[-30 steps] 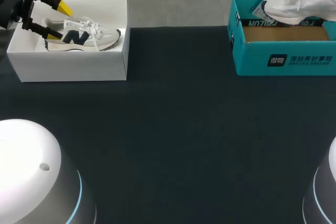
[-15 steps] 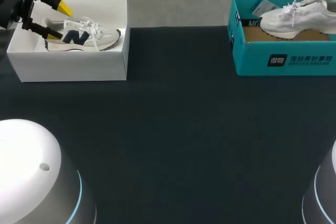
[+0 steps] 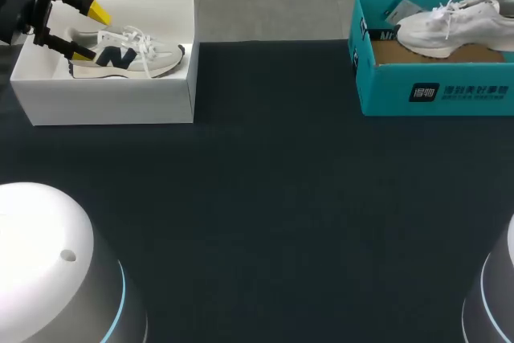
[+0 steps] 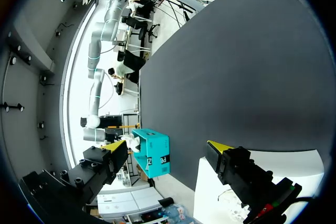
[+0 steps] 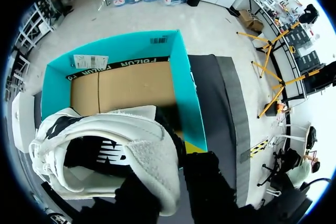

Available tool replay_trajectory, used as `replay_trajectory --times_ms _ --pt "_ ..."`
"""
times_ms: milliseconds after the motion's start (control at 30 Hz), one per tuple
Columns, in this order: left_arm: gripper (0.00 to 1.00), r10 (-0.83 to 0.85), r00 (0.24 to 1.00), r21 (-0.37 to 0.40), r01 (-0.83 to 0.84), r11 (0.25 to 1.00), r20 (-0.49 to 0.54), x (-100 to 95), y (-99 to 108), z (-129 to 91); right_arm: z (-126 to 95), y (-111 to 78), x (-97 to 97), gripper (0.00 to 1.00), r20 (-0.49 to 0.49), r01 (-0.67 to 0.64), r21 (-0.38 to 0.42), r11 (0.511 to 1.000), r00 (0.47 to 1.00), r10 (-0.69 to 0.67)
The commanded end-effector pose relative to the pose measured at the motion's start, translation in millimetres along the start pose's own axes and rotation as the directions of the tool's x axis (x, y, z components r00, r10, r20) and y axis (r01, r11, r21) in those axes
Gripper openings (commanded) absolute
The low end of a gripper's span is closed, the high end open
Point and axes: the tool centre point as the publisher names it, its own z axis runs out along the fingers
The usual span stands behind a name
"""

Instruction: Take the shoe out of the shoebox, open the shoe tongue, remove and reinsert the insole, then place the shoe into the shoebox

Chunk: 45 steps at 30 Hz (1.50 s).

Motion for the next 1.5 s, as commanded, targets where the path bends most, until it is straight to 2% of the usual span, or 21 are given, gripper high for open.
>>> replay_trajectory --times_ms 33,200,433,900,1267,1500 --pt "1.0 0.0 1.0 0.0 0.0 1.0 -0.003 -0.2 -1 0 9 1.7 2.4 0.0 0.0 -0.005 -0.004 1.0 1.0 0.005" --pt "1.0 0.0 1.0 0.0 0.0 1.0 -0.003 -0.2 -1 0 23 3.4 2.9 0.0 0.007 -0.032 -0.02 0.999 0.999 0.032" --pt "1.0 0.0 1.0 0.0 0.0 1.0 -0.003 -0.2 -1 0 63 2.0 6.3 0.0 0.047 -0.062 -0.039 0.997 0.997 0.064" --pt "1.0 0.0 1.0 0.0 0.0 1.0 -0.003 -0.2 -1 0 119 -18.8 12.4 0.0 0.03 -0.071 0.037 0.997 0.997 0.07" --pt "1.0 0.0 1.0 0.0 0.0 1.0 -0.003 -0.2 -1 0 152 -20.9 19.5 0.0 0.064 -0.062 0.035 0.997 0.996 0.06" --pt "1.0 0.0 1.0 0.0 0.0 1.0 -0.003 -0.2 -1 0 169 -26.8 20.7 0.0 0.051 -0.065 0.09 0.994 0.997 0.06"
